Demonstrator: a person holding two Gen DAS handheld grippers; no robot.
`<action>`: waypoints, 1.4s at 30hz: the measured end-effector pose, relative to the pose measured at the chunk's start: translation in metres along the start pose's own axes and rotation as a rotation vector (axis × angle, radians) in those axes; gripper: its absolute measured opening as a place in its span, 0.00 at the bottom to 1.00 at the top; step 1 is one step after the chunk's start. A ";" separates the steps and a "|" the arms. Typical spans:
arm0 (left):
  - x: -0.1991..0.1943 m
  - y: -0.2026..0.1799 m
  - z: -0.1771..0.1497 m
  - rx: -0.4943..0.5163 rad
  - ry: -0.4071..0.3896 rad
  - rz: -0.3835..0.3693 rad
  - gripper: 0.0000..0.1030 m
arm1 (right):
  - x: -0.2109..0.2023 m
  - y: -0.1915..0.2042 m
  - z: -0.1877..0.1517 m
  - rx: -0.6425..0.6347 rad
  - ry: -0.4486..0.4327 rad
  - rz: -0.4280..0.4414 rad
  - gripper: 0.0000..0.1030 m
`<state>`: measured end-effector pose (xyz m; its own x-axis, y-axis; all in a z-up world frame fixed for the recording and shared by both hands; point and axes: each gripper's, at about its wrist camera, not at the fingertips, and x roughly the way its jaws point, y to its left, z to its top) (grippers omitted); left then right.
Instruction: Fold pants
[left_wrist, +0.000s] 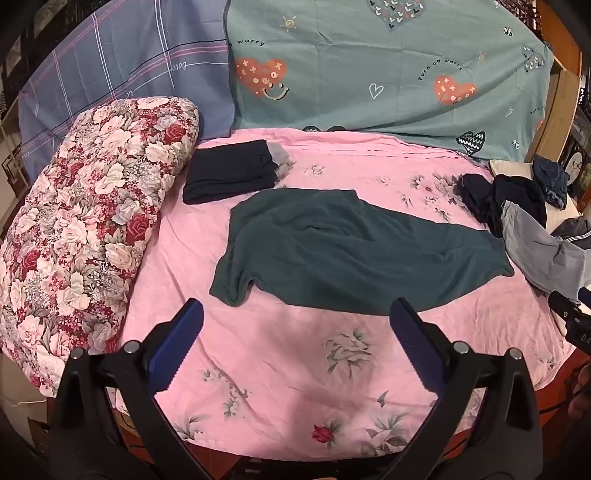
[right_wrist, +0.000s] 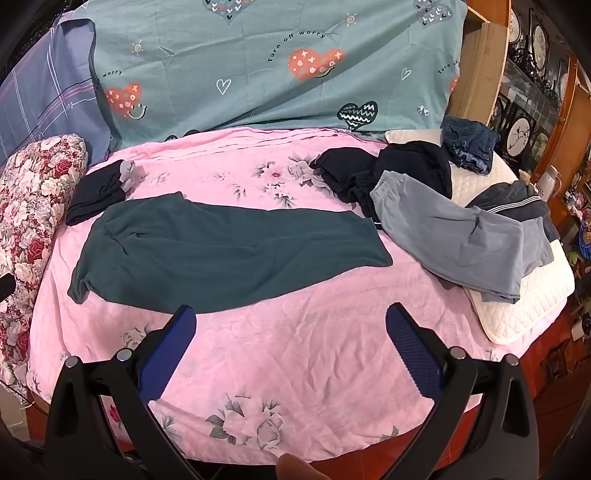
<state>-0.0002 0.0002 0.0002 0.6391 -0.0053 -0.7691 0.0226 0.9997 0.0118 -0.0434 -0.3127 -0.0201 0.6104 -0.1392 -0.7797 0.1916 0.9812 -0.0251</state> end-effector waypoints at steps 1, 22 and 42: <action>0.000 0.000 0.000 0.002 0.000 0.002 0.98 | 0.000 0.000 0.000 0.001 0.002 0.002 0.99; 0.001 -0.005 0.004 0.004 -0.002 0.009 0.98 | 0.001 0.000 0.004 0.002 0.002 0.010 0.99; 0.005 -0.002 0.007 0.010 -0.008 0.004 0.98 | 0.004 0.003 0.004 0.000 0.006 0.010 0.99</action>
<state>0.0082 -0.0023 0.0003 0.6451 -0.0018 -0.7641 0.0276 0.9994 0.0210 -0.0374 -0.3112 -0.0208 0.6078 -0.1284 -0.7837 0.1854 0.9825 -0.0172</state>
